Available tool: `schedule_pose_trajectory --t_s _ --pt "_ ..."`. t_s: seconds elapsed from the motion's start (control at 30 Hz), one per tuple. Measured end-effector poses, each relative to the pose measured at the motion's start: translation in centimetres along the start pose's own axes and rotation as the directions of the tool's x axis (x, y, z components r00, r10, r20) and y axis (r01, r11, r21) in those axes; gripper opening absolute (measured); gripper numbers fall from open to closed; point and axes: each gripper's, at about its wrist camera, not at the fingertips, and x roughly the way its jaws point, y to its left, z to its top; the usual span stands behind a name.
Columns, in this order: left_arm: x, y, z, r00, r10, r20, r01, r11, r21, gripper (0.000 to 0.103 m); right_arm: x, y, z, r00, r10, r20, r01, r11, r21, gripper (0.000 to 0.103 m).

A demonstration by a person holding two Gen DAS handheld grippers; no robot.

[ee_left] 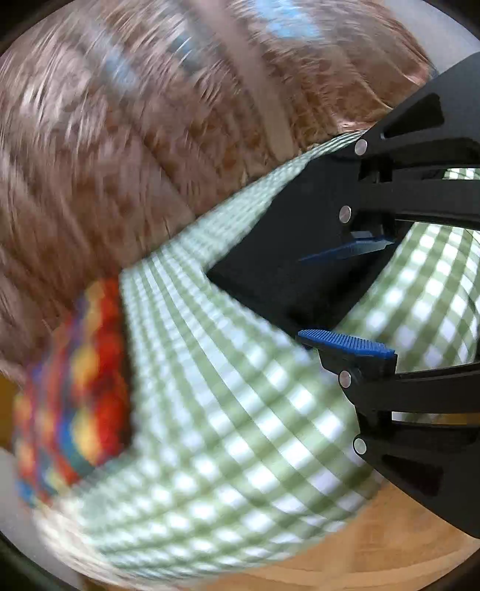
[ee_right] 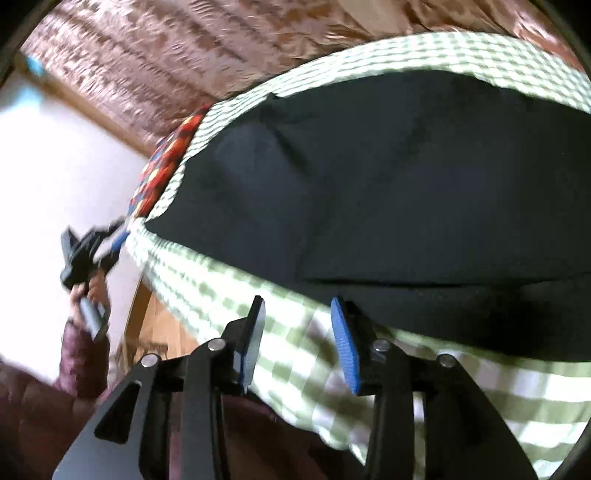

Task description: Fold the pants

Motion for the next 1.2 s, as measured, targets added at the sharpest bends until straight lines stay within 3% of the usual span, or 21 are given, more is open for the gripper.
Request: schedule_pose_trajectory --t_s 0.13,0.27,0.4,0.47,0.63,0.67,0.7,0.8,0.9,0.93,1.03,1.1,1.17,1.2 --pt "2.5 -4.8 -1.2 0.996 -0.053 -0.067 0.063 0.985 0.160 0.036 -2.2 0.8 3.0 0.995 0.033 0.092 -0.031 0.999 -0.022 0.037" --pt "6.6 -7.7 -3.1 0.986 -0.057 -0.157 0.097 0.962 0.257 0.036 -0.5 0.8 8.5 0.986 0.067 0.149 -0.065 0.998 -0.017 0.037" --pt "8.7 -9.5 -4.5 0.977 -0.046 -0.208 0.116 0.934 0.337 0.036 4.8 1.1 15.1 0.992 0.075 0.105 -0.073 0.997 -0.022 0.036" --pt "9.2 -9.3 -5.1 0.975 -0.030 -0.220 0.109 0.928 0.356 0.036 7.6 1.5 18.1 0.996 0.037 0.076 -0.035 0.999 -0.026 0.036" --pt "9.2 -7.7 -5.6 0.975 0.012 -0.222 0.071 0.928 0.366 0.036 14.0 1.2 23.4 1.000 0.000 -0.006 0.000 1.000 0.014 0.036" --pt "9.2 -7.3 -5.6 0.975 0.019 -0.221 0.064 0.929 0.363 0.036 15.4 1.2 23.9 0.999 0.001 -0.035 -0.001 1.000 0.019 0.030" --pt "9.1 -6.9 -5.6 0.975 0.028 -0.219 0.054 0.932 0.360 0.036 16.5 1.4 24.1 0.998 -0.004 -0.059 0.004 1.000 0.009 0.008" --pt "9.2 -5.5 -5.7 0.974 0.047 -0.224 0.032 0.940 0.340 0.036 17.6 3.1 24.1 0.995 -0.080 -0.060 0.074 0.992 -0.102 0.006" --pt "9.7 -4.2 -5.3 0.973 0.047 -0.224 0.022 0.955 0.294 0.033 18.3 1.9 25.5 0.976 -0.219 -0.007 0.217 0.971 -0.103 0.005" --pt "10.0 -4.0 -5.1 0.974 0.054 -0.220 0.011 0.958 0.285 0.027 18.7 0.8 25.8 0.965 -0.262 -0.004 0.261 0.962 -0.079 0.004" --pt "11.2 -4.1 -4.5 0.970 0.073 -0.232 -0.006 0.961 0.277 0.025 20.1 -0.5 25.4 0.955 -0.294 -0.029 0.291 0.954 -0.068 0.005" --pt "11.3 -4.6 -4.5 0.964 0.101 -0.245 -0.015 0.944 0.329 0.025 19.9 -0.6 25.3 0.955 -0.296 -0.010 0.295 0.953 -0.066 0.006" --pt "11.1 -4.8 -4.4 0.959 0.113 -0.260 -0.020 0.941 0.337 0.025 18.9 -0.7 25.2 0.964 -0.265 0.009 0.265 0.963 -0.039 0.016" --pt "10.9 -4.9 -4.0 0.956 0.119 -0.269 -0.027 0.946 0.322 0.025 18.1 -0.7 25.1 0.971 -0.240 0.021 0.241 0.970 -0.023 0.030"
